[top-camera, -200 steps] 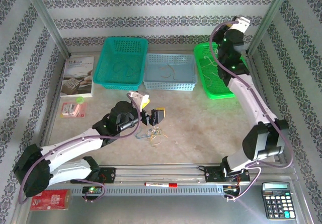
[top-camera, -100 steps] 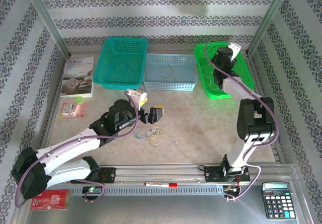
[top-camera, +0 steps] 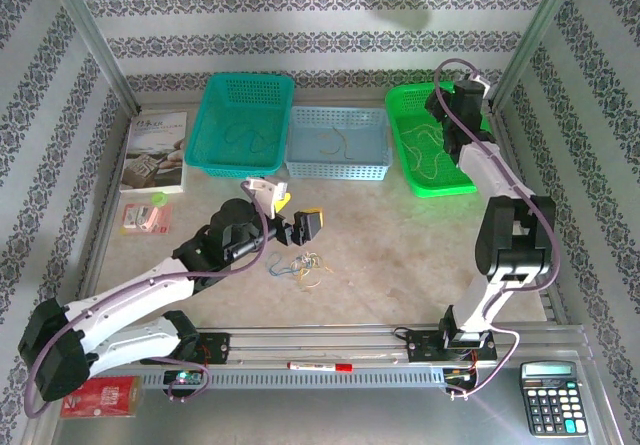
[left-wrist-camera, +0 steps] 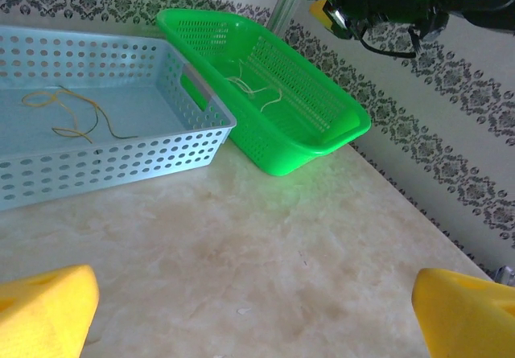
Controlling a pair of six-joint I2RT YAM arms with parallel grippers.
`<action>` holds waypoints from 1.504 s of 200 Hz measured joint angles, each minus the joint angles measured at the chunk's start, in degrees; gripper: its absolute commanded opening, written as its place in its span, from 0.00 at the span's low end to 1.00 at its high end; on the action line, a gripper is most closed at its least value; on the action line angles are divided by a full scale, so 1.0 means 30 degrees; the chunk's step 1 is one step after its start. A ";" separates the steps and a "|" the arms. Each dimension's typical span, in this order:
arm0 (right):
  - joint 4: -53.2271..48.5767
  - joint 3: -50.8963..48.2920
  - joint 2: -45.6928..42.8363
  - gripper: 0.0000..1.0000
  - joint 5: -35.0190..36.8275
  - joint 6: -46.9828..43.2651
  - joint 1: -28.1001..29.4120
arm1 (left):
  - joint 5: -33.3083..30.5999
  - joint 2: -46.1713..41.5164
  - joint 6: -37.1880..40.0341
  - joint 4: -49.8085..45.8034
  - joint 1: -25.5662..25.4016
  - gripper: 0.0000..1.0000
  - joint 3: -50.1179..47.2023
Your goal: Untangle the cables
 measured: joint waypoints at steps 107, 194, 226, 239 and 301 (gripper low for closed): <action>-0.0073 -0.8043 -0.8153 0.62 -0.4663 0.0816 0.6288 | -0.1151 -0.1982 -0.2062 -0.0262 0.0000 1.00 -0.2754; 0.0248 -1.3158 -0.9559 0.62 -0.4925 0.0867 1.3748 | -0.3213 -0.5355 -0.4721 -0.3213 0.1093 1.00 -0.4014; 0.0750 -1.4462 -0.9588 0.61 -0.4167 0.1275 1.5868 | -0.2375 -0.5821 -0.5217 -0.4991 0.3104 1.00 -0.3803; 0.0947 -1.4761 -0.9588 0.61 -0.3869 0.1348 1.6677 | -0.1617 -0.5756 -0.5421 -0.5610 0.4175 1.00 -0.3628; 0.1129 -1.4914 -0.9595 0.61 -0.2419 0.1333 1.8491 | 0.2084 -0.3818 -0.4692 -0.8451 0.7796 0.95 -0.2171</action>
